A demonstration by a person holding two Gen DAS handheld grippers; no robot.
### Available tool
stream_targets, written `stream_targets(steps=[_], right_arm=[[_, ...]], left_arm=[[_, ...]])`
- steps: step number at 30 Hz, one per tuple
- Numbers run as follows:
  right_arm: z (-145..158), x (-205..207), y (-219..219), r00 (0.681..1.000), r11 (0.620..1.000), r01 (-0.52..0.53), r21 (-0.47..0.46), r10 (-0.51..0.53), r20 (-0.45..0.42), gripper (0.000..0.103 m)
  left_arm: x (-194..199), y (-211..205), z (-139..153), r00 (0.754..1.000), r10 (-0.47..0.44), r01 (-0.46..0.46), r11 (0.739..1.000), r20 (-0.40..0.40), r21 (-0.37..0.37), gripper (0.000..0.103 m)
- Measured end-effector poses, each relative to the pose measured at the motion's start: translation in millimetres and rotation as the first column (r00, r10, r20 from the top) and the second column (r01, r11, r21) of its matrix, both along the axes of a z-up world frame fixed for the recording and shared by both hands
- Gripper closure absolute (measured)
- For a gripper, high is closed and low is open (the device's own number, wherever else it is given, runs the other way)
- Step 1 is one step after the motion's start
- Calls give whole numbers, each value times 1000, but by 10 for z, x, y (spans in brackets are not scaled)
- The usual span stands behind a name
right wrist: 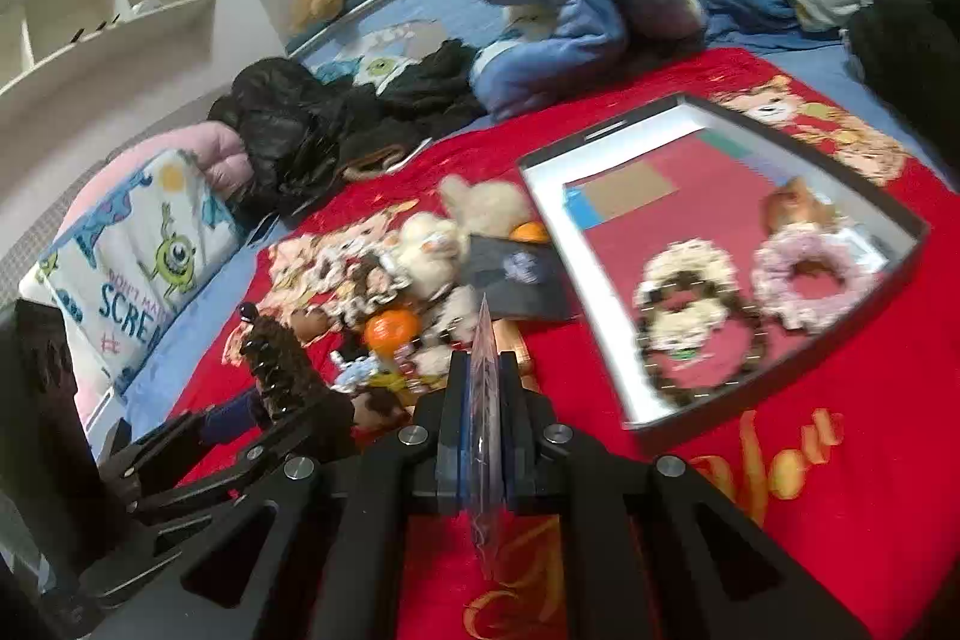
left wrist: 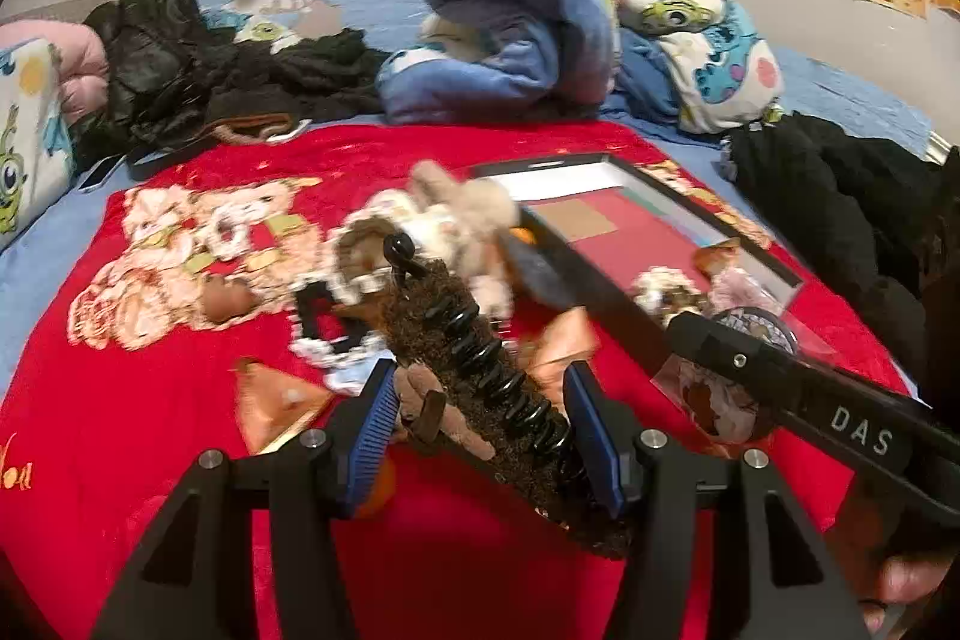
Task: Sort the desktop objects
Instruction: 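Lift the claw clip with the left tool while the right lifts the bagged badge, then carry the claw clip and the bagged badge over the black box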
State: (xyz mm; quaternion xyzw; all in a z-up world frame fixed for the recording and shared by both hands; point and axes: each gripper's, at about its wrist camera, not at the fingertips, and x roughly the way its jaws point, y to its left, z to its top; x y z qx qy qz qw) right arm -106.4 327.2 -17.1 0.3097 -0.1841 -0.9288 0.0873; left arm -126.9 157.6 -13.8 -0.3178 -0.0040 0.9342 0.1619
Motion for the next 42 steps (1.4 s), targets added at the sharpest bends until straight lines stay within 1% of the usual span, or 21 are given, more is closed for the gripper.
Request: stream_targets(steps=[6, 9, 15, 18, 22, 25, 30, 35, 39, 42], right_arm=[[66, 151, 344, 998, 998, 54, -12, -55, -22, 93], [93, 229, 531, 996, 997, 79, -17, -80, -29, 93], [101, 405, 862, 992, 993, 119, -1, -119, -31, 93], [88, 512, 1001, 990, 991, 135, 15, -134, -31, 93], [79, 665, 1201, 986, 987, 161, 14, -161, -32, 93], [71, 752, 1322, 984, 984, 177, 8, -176, -34, 93], [49, 822, 1435, 982, 982, 187, 10, -186, -30, 93], [64, 803, 1468, 982, 982, 186, -17, -186, -33, 92], [137, 735, 1397, 985, 986, 165, -22, -166, -55, 92], [200, 652, 1354, 985, 988, 151, -36, -153, -77, 92]], left_arm=[[77, 303, 61, 999, -39, 39, 999, -28, -3, 45], [89, 430, 74, 998, -54, 55, 998, -25, 5, 45], [132, 720, 97, 996, -81, 82, 997, -27, 12, 45], [166, 869, 117, 994, -102, 103, 994, -32, 29, 45], [212, 1083, 96, 991, -133, 134, 990, -30, 42, 45], [242, 1223, 55, 988, -150, 151, 988, -28, 30, 45], [307, 1394, -11, 984, -177, 177, 984, -36, -12, 45], [292, 1392, -10, 984, -178, 178, 984, -24, 7, 45], [241, 1383, 51, 985, -167, 168, 986, -39, 3, 45], [141, 1358, 86, 989, -147, 147, 989, -35, 13, 45]])
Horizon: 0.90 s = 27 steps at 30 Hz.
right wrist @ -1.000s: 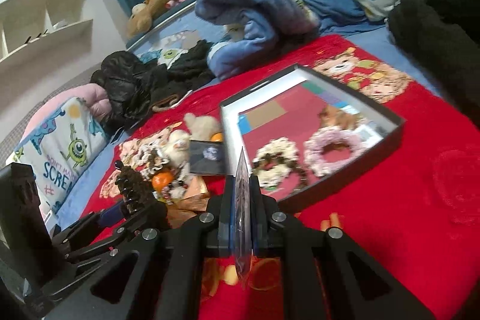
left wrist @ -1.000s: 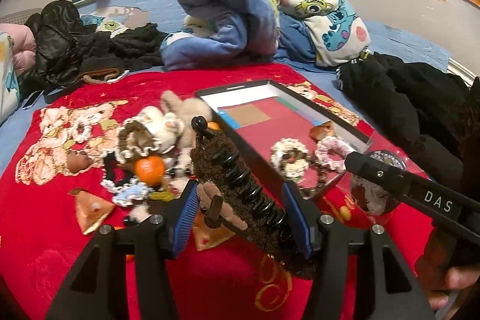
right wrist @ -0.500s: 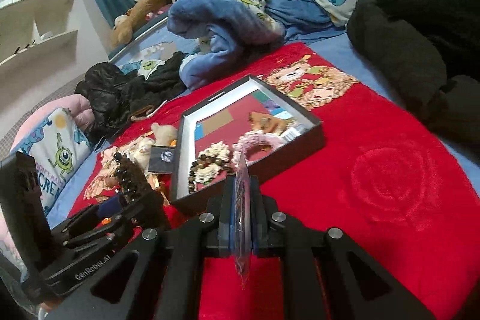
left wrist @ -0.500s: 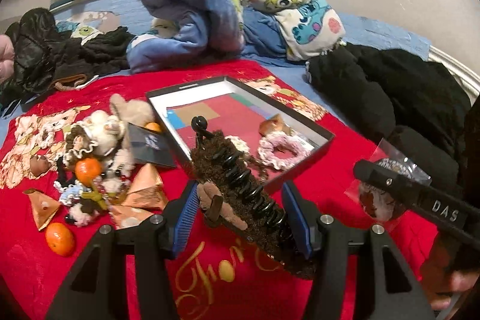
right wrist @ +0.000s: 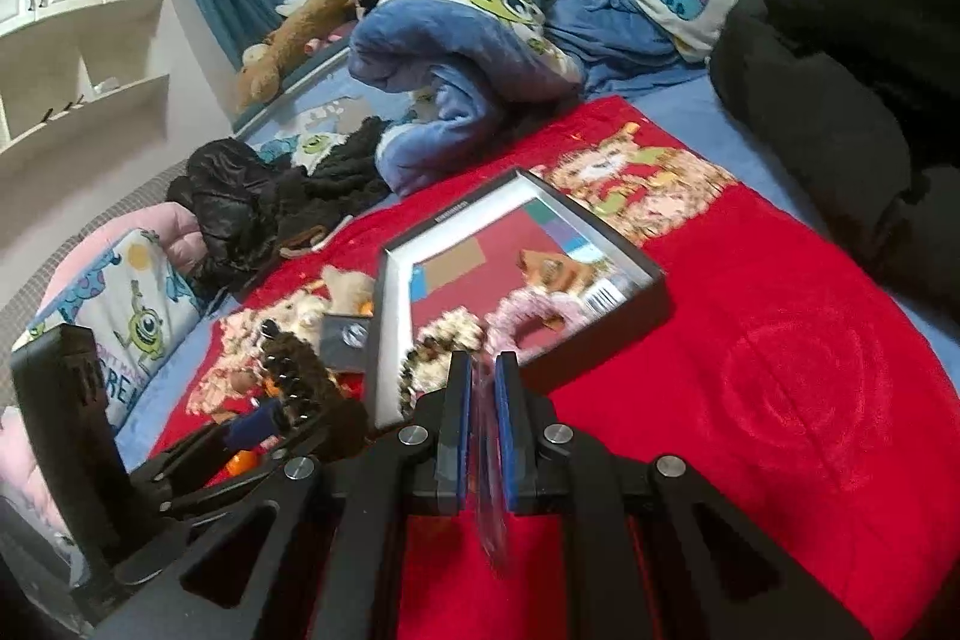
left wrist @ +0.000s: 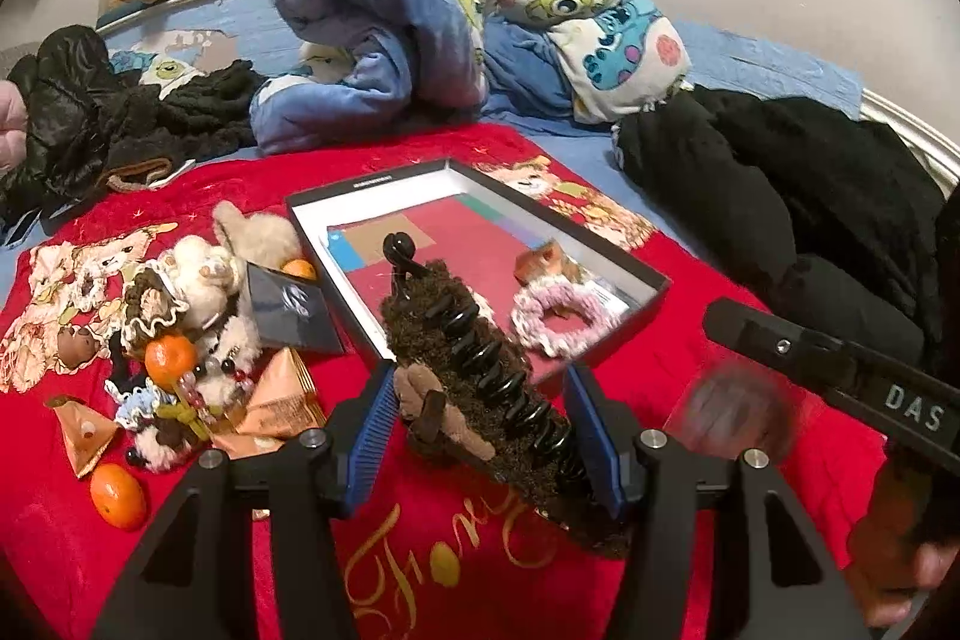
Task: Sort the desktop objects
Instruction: 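Carry the claw clip and the bagged badge over the black box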
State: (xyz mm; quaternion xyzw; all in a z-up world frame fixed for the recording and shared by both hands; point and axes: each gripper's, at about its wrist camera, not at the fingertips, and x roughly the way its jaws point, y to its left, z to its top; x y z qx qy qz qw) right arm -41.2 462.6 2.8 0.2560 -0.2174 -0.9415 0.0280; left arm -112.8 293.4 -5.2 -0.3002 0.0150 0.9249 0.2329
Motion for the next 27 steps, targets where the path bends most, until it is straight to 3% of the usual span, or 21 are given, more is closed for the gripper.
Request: stream_targets(steps=[4, 7, 14, 21, 27], right_arm=[[77, -139, -53, 1000, 1000, -10, -21, 10, -22, 93], [60, -202, -86, 1000, 1000, -19, -17, 19, -7, 93], [-21, -134, -55, 998, 998, -65, -13, 65, 23, 92], [-331, 180, -276, 971, 977, -188, 101, 169, 171, 91], [-666, 408, -322, 941, 979, -202, 29, 185, 283, 87]], left_arm=[[-179, -19, 40, 1000, 21, -21, 1000, 17, 4, 45], [-250, 2, 60, 999, 34, -34, 998, -8, -44, 45], [-69, -226, 28, 999, 49, -49, 998, -11, -35, 45], [398, -420, -9, 1000, 27, -26, 1000, 17, -16, 45], [769, -466, 1, 1000, -18, 18, 1000, 12, -19, 45]])
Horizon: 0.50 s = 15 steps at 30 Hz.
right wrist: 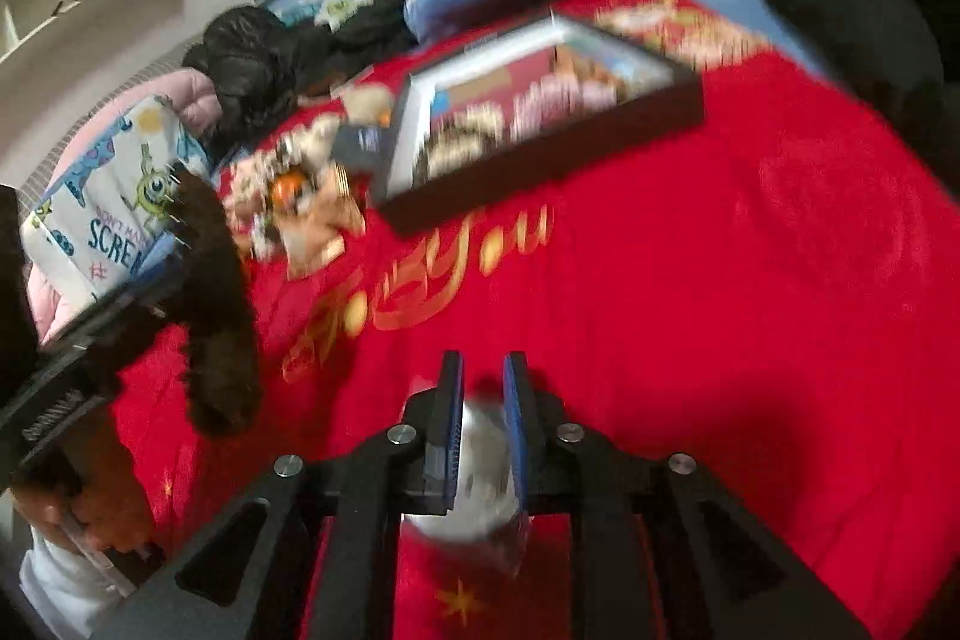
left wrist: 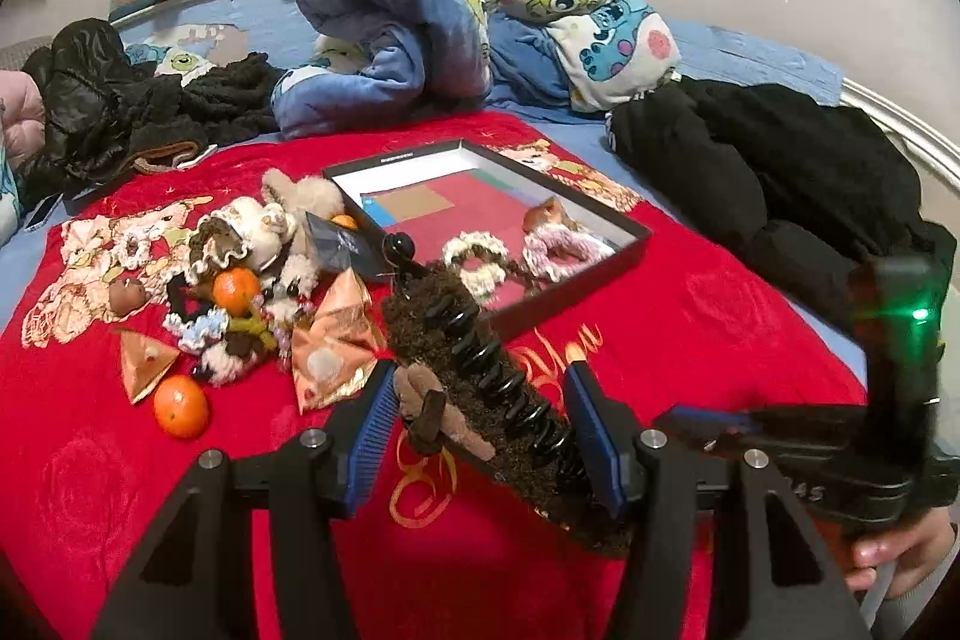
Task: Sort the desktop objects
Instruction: 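Carry the claw clip and the bagged badge over the black box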
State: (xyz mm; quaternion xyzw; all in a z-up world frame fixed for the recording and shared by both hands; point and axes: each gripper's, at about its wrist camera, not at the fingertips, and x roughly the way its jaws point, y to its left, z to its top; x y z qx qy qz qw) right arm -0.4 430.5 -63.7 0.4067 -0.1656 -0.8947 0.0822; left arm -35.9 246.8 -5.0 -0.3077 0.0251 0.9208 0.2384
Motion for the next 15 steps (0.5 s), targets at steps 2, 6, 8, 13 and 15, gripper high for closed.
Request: stream_targets(steps=[2, 6, 8, 13, 15], right_arm=[[-51, 58, -22, 1000, 1000, 10, 10, -10, 4, 86], [-70, 177, 45, 1000, 996, 3, -92, -3, 3, 67], [-68, 220, 69, 1000, 989, -10, -145, 11, 9, 60], [-125, 260, -72, 995, 975, -79, -210, 90, 46, 50], [-128, 259, -134, 995, 980, -79, -183, 88, 43, 49]], left_arm=[[87, -31, -33, 1000, -14, 14, 1000, 10, 3, 45], [231, -64, -106, 999, -31, 31, 998, -10, -45, 45], [275, -98, -160, 999, -43, 43, 998, 2, -53, 45], [351, -122, -246, 998, -60, 59, 994, -8, -95, 45], [363, -127, -244, 998, -69, 68, 994, -3, -86, 45]])
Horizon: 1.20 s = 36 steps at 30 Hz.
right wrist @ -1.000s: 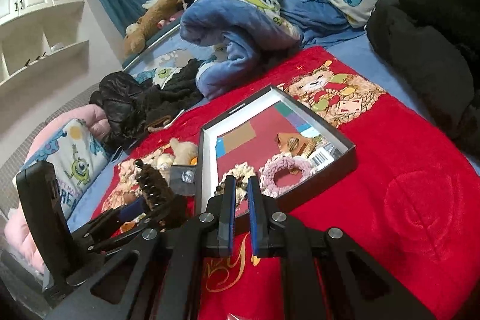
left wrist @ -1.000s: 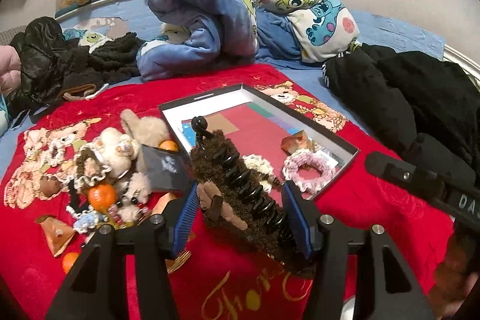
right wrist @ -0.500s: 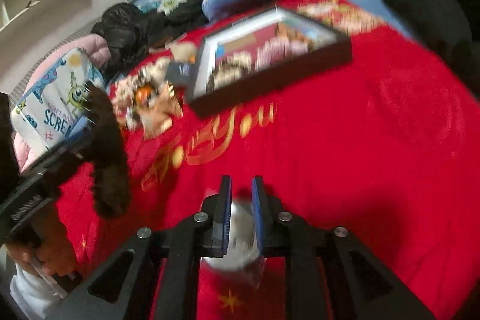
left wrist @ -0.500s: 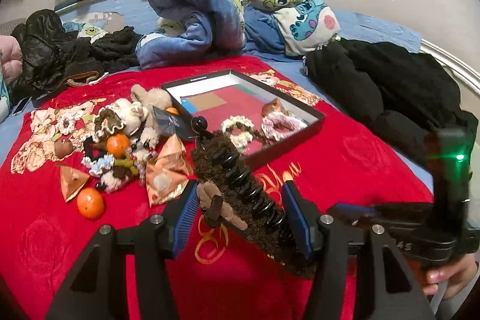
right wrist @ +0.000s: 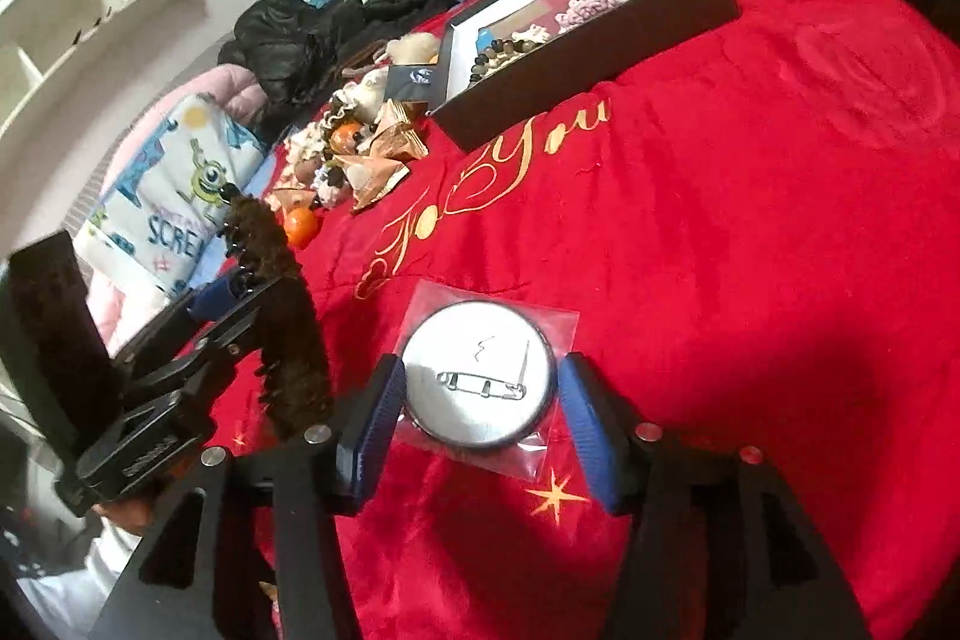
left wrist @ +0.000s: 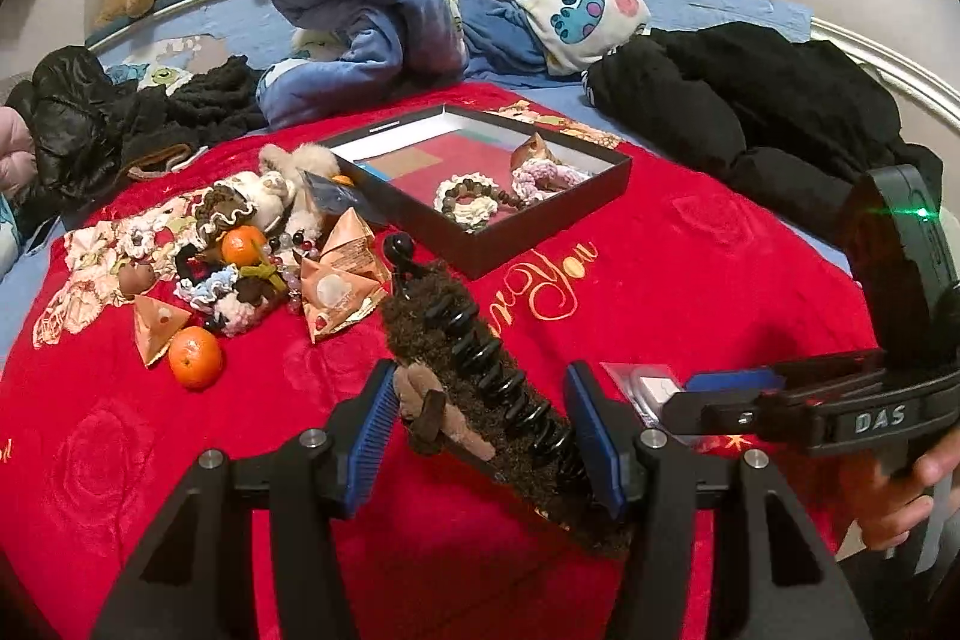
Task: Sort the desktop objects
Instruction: 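Carry the claw clip and the bagged badge over the black box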
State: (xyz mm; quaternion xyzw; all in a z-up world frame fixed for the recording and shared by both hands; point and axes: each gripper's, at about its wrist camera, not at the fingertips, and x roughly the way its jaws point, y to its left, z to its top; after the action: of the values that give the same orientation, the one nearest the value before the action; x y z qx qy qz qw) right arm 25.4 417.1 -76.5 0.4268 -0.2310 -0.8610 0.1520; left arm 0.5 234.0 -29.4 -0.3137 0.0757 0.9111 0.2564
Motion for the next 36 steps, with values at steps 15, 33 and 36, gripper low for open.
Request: stream_targets(steps=[15, 33, 36], right_arm=[[9, -139, -297, 1000, 993, -5, 122, 3, 14, 34], [128, -106, -98, 998, 996, 70, 54, -70, 3, 48], [179, -108, -74, 997, 996, 80, 38, -80, -15, 48]], left_arm=[[-69, -50, -6, 1000, 3, -3, 1000, 16, 12, 45], [-80, -91, 35, 1000, 11, -11, 1000, 8, 24, 45], [-89, -97, 42, 1000, 15, -15, 1000, 5, 25, 45]])
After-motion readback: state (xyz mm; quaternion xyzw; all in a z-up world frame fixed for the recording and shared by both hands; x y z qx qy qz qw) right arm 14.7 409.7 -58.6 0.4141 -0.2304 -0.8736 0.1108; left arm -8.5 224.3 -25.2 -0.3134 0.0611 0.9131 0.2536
